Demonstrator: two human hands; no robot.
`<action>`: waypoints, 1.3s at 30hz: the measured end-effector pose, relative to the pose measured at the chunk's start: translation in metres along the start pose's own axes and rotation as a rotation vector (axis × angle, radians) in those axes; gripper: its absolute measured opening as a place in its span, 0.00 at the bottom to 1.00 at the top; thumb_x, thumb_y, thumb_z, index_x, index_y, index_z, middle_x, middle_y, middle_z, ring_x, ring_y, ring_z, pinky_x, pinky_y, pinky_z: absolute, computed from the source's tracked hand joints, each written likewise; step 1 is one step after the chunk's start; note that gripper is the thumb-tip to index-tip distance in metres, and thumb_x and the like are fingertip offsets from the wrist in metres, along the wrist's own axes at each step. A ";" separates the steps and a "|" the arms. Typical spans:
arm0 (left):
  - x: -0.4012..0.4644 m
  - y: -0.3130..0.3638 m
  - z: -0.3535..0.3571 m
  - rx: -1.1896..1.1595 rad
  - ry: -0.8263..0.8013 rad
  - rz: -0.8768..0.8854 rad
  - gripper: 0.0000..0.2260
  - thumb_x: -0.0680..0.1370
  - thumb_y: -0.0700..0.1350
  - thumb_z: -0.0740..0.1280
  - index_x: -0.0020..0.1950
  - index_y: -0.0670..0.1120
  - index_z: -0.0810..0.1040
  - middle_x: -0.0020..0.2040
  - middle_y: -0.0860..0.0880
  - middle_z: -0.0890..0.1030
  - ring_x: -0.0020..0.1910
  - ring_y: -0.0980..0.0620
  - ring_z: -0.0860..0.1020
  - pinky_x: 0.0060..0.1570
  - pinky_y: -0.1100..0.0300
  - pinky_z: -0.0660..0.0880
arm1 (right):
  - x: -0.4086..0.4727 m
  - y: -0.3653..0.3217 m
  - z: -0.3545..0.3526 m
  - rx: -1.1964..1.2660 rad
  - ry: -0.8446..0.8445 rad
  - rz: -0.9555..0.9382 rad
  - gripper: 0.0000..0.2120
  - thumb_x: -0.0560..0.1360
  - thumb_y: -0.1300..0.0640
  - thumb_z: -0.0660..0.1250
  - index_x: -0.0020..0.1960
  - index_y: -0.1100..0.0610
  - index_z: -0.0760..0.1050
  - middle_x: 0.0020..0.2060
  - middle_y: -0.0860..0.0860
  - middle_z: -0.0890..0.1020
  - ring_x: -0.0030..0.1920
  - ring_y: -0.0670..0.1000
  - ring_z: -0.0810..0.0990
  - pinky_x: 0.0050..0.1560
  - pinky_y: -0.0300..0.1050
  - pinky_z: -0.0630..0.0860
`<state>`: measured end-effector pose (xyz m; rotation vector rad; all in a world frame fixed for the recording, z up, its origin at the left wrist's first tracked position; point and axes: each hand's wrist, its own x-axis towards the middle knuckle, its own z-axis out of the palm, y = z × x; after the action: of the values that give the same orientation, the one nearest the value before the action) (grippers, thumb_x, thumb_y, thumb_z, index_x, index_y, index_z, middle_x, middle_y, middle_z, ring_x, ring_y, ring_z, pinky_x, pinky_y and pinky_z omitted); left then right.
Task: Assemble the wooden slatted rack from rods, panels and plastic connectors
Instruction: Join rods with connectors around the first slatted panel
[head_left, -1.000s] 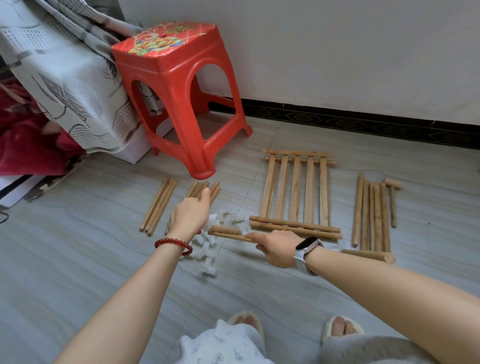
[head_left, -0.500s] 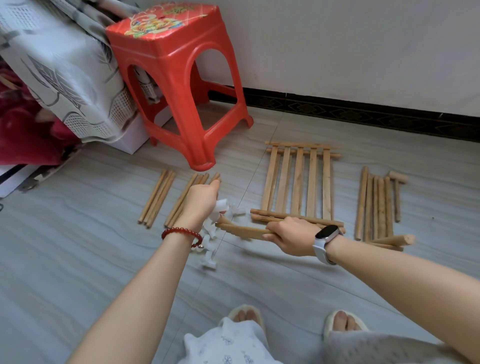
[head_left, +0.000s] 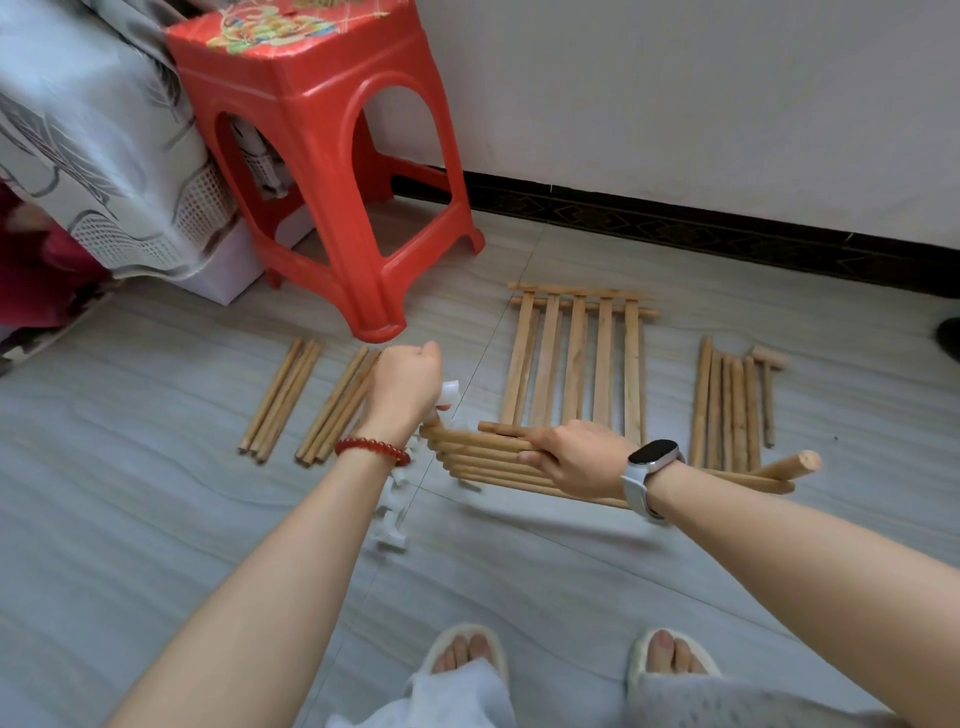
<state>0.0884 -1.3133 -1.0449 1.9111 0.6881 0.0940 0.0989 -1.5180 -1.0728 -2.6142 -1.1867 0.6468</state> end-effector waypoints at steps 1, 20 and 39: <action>-0.003 -0.004 0.000 -0.022 0.002 0.015 0.11 0.78 0.45 0.58 0.37 0.45 0.71 0.41 0.47 0.74 0.36 0.54 0.80 0.48 0.50 0.75 | -0.001 0.000 0.000 -0.001 0.005 -0.008 0.12 0.81 0.48 0.52 0.49 0.54 0.68 0.30 0.43 0.67 0.29 0.47 0.66 0.28 0.40 0.58; -0.018 -0.202 -0.017 0.847 -0.337 -0.089 0.21 0.77 0.46 0.62 0.70 0.48 0.65 0.69 0.44 0.63 0.67 0.42 0.63 0.61 0.51 0.69 | 0.024 0.010 0.007 -0.523 0.709 0.068 0.10 0.74 0.54 0.64 0.45 0.60 0.77 0.33 0.54 0.77 0.30 0.55 0.74 0.28 0.44 0.68; -0.057 -0.121 0.003 0.554 -0.167 0.748 0.13 0.73 0.50 0.60 0.48 0.44 0.78 0.32 0.53 0.77 0.30 0.53 0.75 0.27 0.64 0.66 | 0.013 0.013 0.002 -0.182 0.490 0.038 0.15 0.76 0.55 0.61 0.61 0.57 0.72 0.49 0.52 0.77 0.46 0.53 0.75 0.40 0.43 0.67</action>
<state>-0.0088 -1.3104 -1.1366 2.5915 -0.1713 0.2256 0.1138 -1.5170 -1.0833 -2.7142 -1.0774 -0.1087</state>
